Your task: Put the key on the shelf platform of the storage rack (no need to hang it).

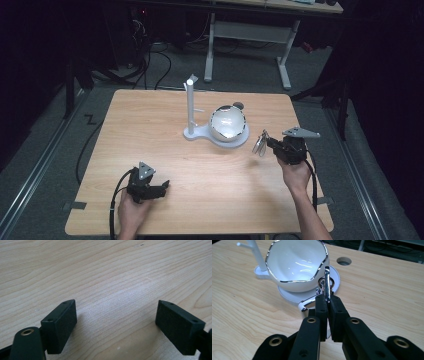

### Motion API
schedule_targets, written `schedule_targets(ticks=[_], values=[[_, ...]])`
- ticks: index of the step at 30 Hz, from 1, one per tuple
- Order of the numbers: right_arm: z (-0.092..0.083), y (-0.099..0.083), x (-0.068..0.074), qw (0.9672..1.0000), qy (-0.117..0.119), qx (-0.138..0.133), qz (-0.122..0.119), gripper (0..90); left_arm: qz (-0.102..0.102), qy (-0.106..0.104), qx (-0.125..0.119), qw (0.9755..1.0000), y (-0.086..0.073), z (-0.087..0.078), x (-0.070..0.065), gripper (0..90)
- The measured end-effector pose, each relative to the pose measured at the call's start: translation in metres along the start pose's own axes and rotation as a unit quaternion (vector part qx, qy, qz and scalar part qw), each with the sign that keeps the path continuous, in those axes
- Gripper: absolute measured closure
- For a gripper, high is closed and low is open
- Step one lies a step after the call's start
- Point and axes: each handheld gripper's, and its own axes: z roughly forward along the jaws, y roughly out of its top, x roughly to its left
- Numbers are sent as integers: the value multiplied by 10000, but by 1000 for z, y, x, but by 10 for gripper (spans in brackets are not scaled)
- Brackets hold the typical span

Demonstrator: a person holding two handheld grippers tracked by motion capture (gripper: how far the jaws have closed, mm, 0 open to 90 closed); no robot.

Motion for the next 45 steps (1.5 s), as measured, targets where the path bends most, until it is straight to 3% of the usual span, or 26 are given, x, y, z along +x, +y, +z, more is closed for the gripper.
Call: schedule_targets(ticks=[11,25,35,45], values=[[-5,11,10,9994,303,-124,-62,869,9,-5,5,10000,0,0,0,173],[-3,43,24,9976,572,-295,-256,869,7,-3,6,10000,0,0,0,173],[16,64,33,9967,723,-272,-267,869,7,-4,7,10000,0,0,0,173],[38,76,33,9973,678,-142,-234,869,7,-4,7,10000,0,0,0,173]])
